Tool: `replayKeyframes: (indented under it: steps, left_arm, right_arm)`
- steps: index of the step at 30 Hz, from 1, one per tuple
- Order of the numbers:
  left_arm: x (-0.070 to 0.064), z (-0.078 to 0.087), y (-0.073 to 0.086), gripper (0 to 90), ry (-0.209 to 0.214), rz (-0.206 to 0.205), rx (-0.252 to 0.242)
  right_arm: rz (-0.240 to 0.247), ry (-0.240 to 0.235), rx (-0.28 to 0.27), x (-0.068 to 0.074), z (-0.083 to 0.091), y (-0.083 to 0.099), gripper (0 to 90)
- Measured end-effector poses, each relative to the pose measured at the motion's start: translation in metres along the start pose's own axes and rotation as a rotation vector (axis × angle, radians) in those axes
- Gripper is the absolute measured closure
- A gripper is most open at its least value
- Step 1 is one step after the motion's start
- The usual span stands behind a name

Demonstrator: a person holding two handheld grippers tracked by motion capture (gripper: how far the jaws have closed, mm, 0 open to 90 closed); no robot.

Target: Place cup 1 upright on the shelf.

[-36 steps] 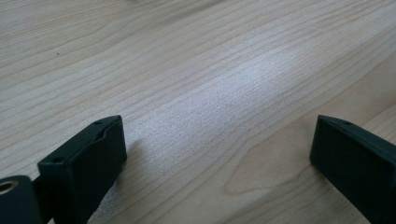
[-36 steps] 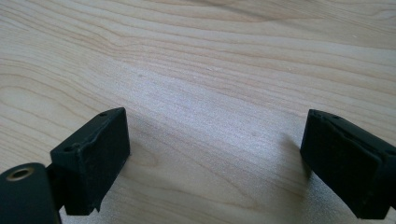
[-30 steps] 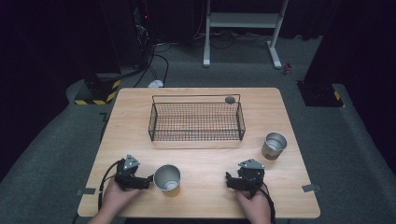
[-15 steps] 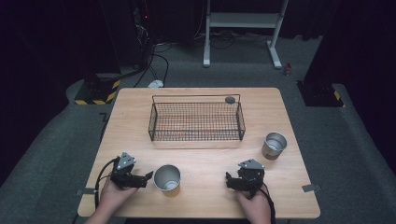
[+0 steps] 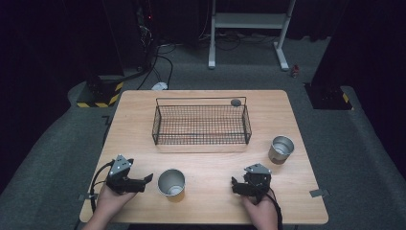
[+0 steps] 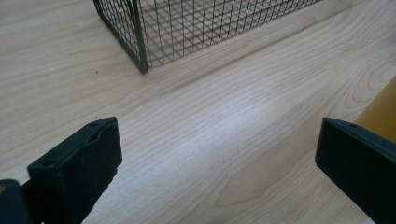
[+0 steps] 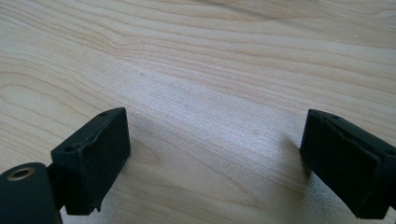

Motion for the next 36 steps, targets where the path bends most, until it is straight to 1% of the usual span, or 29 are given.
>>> replayKeyframes:
  steps: [2,3,6,8,11,18,21,24,25,27,31,34,36]
  left_arm:
    - [0.000,0.002,-0.001,1.0,-0.001,-0.007,-0.010]
    - [-0.001,0.003,-0.001,1.0,0.003,0.001,-0.017]
    - [-0.002,0.005,-0.003,1.0,0.008,-0.002,-0.032]
    - [-0.002,0.006,-0.004,1.0,0.019,-0.005,-0.036]
    - [-0.004,0.007,-0.007,0.5,0.060,0.025,-0.040]
    - [-0.013,0.015,-0.015,0.0,0.079,0.013,-0.085]
    - [-0.017,0.020,-0.020,0.0,0.085,-0.004,-0.103]
    - [-0.021,0.023,-0.022,0.0,0.091,0.002,-0.113]
    - [-0.022,0.024,-0.023,0.0,0.093,-0.006,-0.116]
    - [-0.025,0.026,-0.025,0.0,0.109,-0.001,-0.123]
    - [-0.031,0.029,-0.028,0.0,0.130,-0.012,-0.133]
    - [-0.038,0.030,-0.030,0.0,0.155,-0.013,-0.138]
    - [-0.043,0.030,-0.030,0.0,0.173,-0.024,-0.142]
  right_arm:
    - [0.000,0.000,0.000,0.000,0.000,0.000,8.4]
    - [-0.001,-0.001,0.001,0.000,0.000,0.000,8.4]
    - [0.002,-0.001,0.001,0.000,0.000,0.000,8.3]
    - [0.002,-0.001,0.001,0.000,0.000,0.000,8.4]
    - [0.001,0.000,0.001,0.000,0.000,0.000,8.4]
    - [-0.004,-0.001,0.003,0.001,0.000,0.000,8.5]
    - [-0.003,-0.001,0.003,0.001,0.000,0.000,8.5]
    - [-0.004,-0.001,0.003,0.001,0.000,0.000,8.5]
    - [-0.004,-0.001,0.003,0.001,0.000,0.000,8.5]
    - [-0.007,0.000,0.004,0.001,0.001,0.000,8.6]
    - [-0.007,0.000,0.004,0.001,0.001,0.000,8.6]
    - [-0.007,0.000,0.004,0.001,0.001,0.000,8.6]
    - [-0.007,0.000,0.004,0.001,0.001,0.000,8.6]
Point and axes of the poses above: each handheld gripper's, and its own axes: z roughly backward along the jaws, y roughly out of its underside, x roughly to its left, the point moved 1 cm from there along -z, roughly forward along the jaws, and after that the axes turned 8 degrees about z, right-handed, at the moved point
